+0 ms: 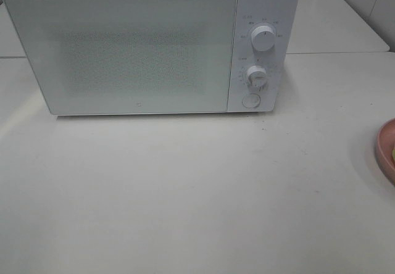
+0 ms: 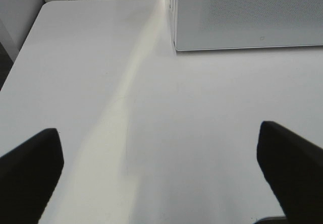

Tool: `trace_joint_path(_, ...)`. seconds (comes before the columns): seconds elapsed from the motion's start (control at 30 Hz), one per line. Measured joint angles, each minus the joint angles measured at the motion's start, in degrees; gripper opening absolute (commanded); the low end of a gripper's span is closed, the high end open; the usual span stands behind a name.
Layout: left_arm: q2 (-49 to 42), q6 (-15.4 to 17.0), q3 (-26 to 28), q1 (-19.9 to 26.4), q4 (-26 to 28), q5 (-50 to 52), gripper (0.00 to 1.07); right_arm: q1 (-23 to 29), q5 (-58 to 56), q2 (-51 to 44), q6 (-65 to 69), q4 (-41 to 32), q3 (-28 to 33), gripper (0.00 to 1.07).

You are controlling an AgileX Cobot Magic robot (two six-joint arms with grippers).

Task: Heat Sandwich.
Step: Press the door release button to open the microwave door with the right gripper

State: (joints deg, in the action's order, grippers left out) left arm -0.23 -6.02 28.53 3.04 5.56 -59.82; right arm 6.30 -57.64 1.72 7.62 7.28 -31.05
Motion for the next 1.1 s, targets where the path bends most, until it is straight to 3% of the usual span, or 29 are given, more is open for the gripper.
trace_joint_path(1.1,0.0,0.0,0.0,0.0,0.0,0.0,1.01,0.0,20.23,29.51,0.0,0.0,0.0,0.76)
